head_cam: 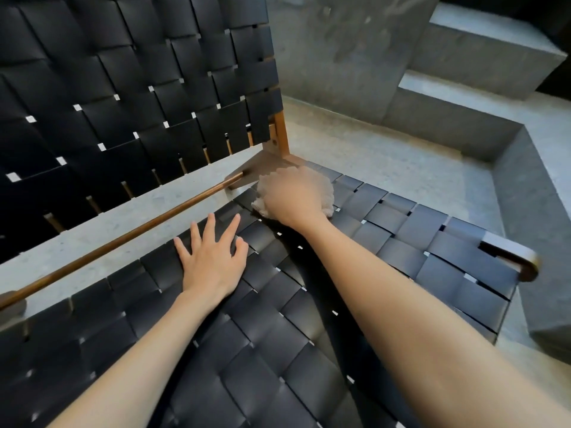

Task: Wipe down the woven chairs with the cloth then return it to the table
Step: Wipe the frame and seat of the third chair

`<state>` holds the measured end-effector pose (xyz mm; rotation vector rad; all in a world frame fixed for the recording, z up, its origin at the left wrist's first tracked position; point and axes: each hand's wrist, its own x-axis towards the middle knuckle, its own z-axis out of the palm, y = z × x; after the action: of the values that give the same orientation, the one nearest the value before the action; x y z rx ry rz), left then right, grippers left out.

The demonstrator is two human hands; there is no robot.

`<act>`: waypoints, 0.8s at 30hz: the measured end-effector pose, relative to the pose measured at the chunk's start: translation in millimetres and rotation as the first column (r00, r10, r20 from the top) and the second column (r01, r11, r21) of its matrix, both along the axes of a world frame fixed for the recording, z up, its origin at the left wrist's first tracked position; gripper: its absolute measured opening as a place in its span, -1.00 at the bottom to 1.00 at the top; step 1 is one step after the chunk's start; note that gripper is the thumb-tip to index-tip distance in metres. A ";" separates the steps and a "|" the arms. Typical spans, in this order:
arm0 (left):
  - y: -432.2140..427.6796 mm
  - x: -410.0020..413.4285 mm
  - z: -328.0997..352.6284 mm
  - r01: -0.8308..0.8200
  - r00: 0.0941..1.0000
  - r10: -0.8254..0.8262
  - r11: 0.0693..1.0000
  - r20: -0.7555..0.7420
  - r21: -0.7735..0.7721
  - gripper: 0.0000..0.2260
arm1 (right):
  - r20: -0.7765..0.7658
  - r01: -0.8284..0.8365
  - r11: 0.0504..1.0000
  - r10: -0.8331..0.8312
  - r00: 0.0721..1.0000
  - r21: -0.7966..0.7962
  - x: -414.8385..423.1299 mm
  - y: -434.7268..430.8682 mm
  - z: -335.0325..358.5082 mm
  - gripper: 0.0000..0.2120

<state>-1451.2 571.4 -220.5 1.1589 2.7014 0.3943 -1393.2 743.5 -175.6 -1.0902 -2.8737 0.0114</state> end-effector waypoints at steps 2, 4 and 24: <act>-1.8 3.1 5.2 -0.002 1.000 0.003 0.999 0.021 -0.041 -0.55 | 0.016 -0.005 1.000 0.005 1.000 -0.004 21.0 -12.5 4.9 -0.59; -4.6 9.0 12.1 0.007 0.997 0.000 0.996 0.078 -0.090 -0.54 | 0.028 0.017 1.000 -0.017 0.999 0.005 49.8 -23.1 11.2 -0.60; 1.2 105.0 42.4 0.215 0.962 -0.203 0.976 0.184 -0.047 -0.44 | -0.057 0.491 0.862 -0.488 0.871 0.124 217.7 -14.8 60.8 -0.60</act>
<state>-1346.2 572.6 -178.0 1.3065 2.3925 0.3540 -1175.5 728.7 -114.8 -1.7363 -2.4437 -0.1914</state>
